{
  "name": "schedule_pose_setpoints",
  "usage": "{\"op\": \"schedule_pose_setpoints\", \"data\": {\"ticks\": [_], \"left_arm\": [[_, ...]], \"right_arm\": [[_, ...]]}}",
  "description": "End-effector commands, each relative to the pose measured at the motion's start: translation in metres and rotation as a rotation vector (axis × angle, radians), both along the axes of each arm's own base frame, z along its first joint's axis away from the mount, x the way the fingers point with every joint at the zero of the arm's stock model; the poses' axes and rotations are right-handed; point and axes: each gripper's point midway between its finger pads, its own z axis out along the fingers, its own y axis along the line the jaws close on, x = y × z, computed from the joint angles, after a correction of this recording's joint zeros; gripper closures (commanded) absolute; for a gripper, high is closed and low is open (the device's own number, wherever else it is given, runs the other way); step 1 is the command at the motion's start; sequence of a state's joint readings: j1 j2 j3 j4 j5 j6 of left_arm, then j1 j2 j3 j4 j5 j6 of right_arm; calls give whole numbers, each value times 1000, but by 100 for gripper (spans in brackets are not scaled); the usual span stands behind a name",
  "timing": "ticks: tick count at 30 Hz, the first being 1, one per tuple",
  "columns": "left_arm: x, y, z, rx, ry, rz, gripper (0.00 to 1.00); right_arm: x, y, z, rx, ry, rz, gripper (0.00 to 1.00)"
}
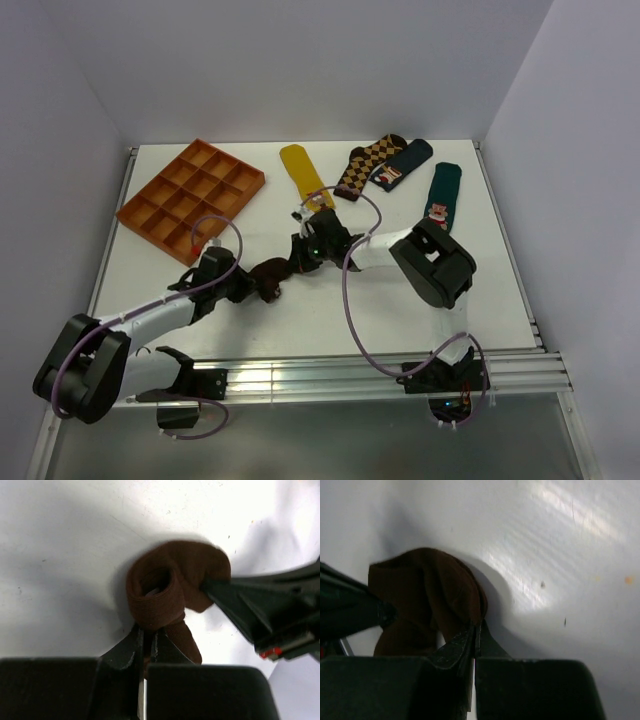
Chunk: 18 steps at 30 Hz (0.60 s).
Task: Roll the socks
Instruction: Roll the sock at the center of the board.
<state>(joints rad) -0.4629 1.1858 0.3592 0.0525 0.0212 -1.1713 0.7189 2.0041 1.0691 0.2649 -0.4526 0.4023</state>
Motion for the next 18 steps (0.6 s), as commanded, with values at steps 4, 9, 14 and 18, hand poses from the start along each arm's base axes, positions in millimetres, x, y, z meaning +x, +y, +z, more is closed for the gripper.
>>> {"op": "schedule_pose_setpoints", "data": {"ticks": [4, 9, 14, 18], "left_arm": [[-9, 19, -15, 154, 76, -54, 100], [-10, 16, -10, 171, 76, -117, 100], [-5, 11, -1, 193, 71, -174, 100], [-4, 10, -9, 209, 108, -187, 100]], "right_arm": [[-8, -42, 6, -41, -7, -150, 100], [-11, -64, 11, -59, -1, -229, 100], [-10, -67, 17, -52, 0, -239, 100], [-9, -59, 13, -43, 20, -208, 98]]}}
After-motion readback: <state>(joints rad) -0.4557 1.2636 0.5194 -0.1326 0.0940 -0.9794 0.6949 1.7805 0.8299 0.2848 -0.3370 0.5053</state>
